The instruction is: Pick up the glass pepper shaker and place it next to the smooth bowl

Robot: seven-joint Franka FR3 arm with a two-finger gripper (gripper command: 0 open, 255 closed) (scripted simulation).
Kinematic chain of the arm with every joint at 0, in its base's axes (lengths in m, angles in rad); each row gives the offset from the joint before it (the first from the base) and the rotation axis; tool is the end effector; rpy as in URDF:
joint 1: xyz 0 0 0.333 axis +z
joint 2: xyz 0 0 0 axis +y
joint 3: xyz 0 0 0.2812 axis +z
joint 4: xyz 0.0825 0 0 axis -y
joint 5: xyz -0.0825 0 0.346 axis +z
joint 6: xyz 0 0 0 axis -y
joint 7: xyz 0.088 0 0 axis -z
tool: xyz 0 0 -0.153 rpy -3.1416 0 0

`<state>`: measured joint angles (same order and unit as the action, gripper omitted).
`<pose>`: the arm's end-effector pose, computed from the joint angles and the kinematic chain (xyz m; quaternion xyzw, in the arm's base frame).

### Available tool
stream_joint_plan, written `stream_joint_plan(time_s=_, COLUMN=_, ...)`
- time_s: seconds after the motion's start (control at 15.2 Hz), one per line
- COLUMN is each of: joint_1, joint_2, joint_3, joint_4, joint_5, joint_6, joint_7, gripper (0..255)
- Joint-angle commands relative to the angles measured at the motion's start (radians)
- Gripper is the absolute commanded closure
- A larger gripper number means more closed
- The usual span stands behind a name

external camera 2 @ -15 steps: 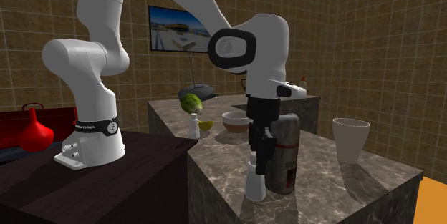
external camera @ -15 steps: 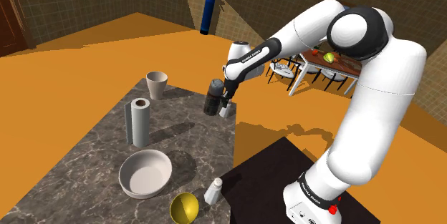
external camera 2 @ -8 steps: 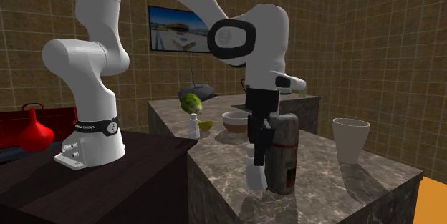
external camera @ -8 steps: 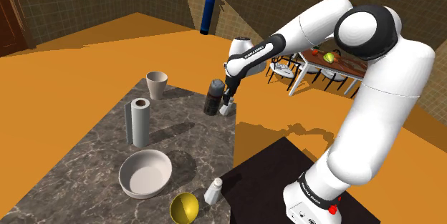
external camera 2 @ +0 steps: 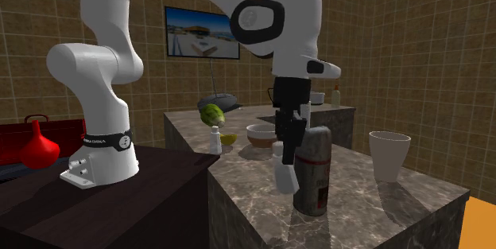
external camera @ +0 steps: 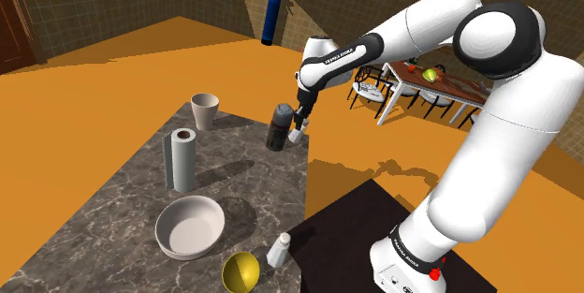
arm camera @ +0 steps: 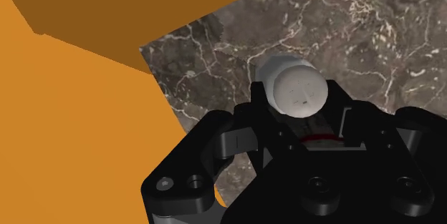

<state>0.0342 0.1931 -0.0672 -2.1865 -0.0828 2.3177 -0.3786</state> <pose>0.5116 -0.0218 0.2420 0.9785 0.2007 -0.0376 0.0289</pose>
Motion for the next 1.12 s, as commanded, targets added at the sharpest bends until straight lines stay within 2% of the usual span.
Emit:
stream_joint_plan(time_s=0.0, joint_1=0.001, joint_2=-0.017, joint_3=0.0, joint_4=0.008, joint_5=0.0, joint_6=-0.026, joint_7=-0.001, gripper=255)
stream_joint_plan(time_s=1.06, joint_1=0.003, joint_2=-0.136, joint_3=0.001, joint_4=0.092, joint_5=0.003, joint_6=-0.228, joint_7=-0.012, gripper=255)
